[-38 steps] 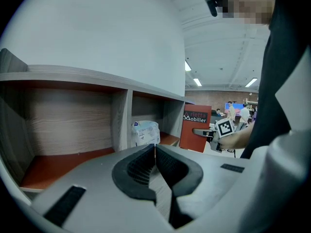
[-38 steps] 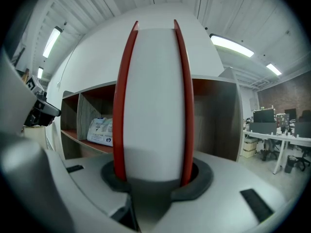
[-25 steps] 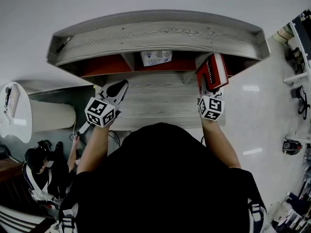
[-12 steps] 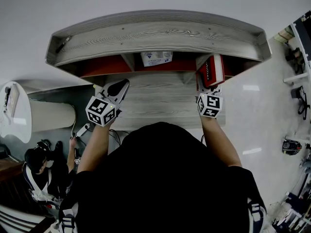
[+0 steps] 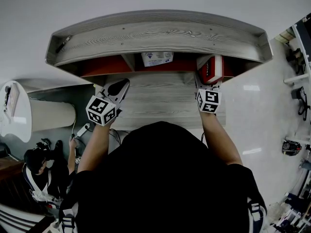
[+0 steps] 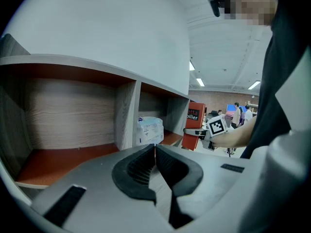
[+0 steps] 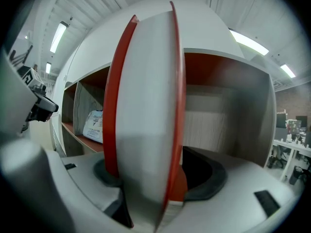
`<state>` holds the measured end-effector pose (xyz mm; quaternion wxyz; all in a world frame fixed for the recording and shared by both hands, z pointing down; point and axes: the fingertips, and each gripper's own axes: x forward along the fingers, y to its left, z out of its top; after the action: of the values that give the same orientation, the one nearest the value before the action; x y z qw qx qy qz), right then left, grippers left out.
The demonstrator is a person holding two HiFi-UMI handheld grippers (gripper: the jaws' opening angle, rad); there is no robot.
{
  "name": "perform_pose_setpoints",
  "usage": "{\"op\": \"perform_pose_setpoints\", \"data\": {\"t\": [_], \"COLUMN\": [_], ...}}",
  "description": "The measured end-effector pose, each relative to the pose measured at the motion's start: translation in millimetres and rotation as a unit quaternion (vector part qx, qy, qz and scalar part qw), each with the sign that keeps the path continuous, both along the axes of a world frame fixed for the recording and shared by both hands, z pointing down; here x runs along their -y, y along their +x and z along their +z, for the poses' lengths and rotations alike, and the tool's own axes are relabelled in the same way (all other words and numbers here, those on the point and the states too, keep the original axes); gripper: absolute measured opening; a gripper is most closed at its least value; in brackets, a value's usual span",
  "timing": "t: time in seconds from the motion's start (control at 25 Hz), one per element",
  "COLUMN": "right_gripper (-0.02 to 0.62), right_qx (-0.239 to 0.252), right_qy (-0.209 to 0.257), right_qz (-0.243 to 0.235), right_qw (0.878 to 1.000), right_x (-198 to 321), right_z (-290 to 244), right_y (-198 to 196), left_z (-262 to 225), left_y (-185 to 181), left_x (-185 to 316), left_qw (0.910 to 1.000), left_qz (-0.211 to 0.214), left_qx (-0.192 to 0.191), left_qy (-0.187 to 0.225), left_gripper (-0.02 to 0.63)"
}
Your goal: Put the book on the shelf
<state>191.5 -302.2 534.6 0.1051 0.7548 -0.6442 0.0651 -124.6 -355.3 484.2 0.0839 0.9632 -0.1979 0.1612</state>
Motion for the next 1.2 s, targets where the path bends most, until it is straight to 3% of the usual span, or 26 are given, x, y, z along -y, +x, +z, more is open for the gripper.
{"op": "perform_pose_setpoints", "data": {"t": [1.2], "right_gripper": [0.307], "right_qx": [-0.007], "right_qy": [-0.024], "right_qz": [-0.023], "right_qw": [0.999], "right_x": [34], "right_z": [13], "right_y": [18], "left_z": [5], "left_y": [1], "left_x": [-1], "left_qw": [1.0], "left_qz": [-0.001], "left_qx": [0.007], "left_qy": [-0.003], "left_gripper": [0.025]}}
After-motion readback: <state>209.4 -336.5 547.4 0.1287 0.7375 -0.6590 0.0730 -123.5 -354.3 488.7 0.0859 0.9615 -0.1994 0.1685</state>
